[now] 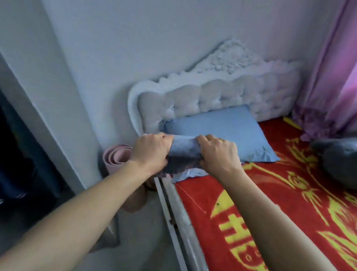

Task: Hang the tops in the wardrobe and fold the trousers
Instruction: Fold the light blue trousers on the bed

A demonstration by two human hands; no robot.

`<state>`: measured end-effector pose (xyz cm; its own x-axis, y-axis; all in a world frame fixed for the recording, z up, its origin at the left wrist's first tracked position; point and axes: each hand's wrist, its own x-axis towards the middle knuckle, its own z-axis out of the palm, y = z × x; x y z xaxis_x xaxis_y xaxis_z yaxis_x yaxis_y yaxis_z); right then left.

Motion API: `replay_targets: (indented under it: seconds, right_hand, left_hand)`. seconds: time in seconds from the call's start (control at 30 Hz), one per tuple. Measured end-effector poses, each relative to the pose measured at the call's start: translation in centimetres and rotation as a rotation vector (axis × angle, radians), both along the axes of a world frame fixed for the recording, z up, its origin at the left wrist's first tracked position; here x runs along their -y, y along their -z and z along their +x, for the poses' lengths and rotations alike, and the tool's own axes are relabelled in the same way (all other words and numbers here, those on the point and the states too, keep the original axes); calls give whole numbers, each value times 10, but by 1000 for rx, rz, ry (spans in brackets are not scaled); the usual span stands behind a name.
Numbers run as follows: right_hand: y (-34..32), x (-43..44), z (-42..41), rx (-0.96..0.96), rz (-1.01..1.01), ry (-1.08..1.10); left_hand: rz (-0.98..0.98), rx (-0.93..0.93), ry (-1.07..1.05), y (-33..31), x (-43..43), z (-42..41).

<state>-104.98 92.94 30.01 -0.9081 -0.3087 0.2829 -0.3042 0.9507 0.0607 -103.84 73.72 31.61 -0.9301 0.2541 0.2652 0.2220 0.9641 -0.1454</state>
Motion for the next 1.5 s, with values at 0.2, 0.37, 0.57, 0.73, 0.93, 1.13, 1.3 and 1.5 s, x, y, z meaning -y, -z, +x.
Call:
replay_targets:
  seconds: [0.2, 0.37, 0.57, 0.73, 0.93, 1.13, 1.3, 1.5]
  right_hand:
    - [-62, 216, 19, -149, -1, -225]
    - [-108, 402, 46, -258, -20, -421]
    - [-163, 564, 67, -403, -38, -613]
    - [-221, 642, 59, -501, -79, -674]
    - [-315, 694, 14, -745, -204, -702]
    - [-438, 728, -37, -1032, -365, -739]
    - [-495, 758, -78, -1108, -402, -736]
    - [-522, 797, -127, -1131, -408, -699]
  left_hand:
    - [-28, -120, -219, -65, 208, 59]
    - [-88, -243, -391, -108, 380, 122]
    - [-143, -352, -580, -158, 524, 174]
    - [-228, -442, -653, -213, 594, 174]
    - [-332, -680, -681, -308, 641, 141]
    - [-449, -942, -711, -428, 665, 98]
    - [-544, -1052, -715, -482, 690, 57]
    - [-575, -1080, -692, -515, 731, 6]
